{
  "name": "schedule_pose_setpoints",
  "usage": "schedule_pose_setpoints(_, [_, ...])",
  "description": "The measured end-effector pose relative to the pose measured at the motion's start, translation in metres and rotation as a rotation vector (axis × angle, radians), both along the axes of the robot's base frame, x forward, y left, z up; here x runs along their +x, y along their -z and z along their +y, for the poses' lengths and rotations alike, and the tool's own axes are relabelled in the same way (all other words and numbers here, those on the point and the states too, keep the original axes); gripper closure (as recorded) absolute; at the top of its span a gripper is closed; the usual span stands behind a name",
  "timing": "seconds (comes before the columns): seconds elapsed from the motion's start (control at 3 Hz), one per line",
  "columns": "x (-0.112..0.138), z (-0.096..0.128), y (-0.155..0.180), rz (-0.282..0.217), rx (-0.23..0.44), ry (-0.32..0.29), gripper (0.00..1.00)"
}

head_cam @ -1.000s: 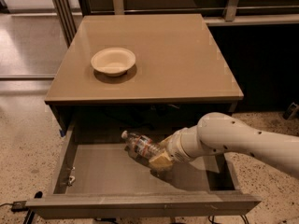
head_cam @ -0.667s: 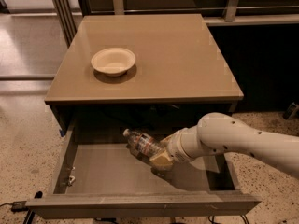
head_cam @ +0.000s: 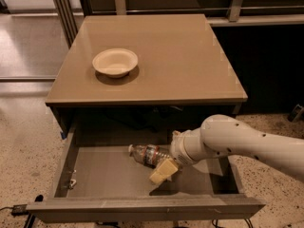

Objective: Place water bottle into top drawer

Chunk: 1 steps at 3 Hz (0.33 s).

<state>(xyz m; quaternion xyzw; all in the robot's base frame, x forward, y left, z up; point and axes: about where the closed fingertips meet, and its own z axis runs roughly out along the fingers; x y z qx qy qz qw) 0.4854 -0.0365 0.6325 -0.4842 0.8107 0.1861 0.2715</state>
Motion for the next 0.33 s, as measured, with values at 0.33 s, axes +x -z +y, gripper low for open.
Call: schedule_pose_setpoints(0.33, [0.0, 0.0, 0.0, 0.0, 0.0, 0.0, 0.0])
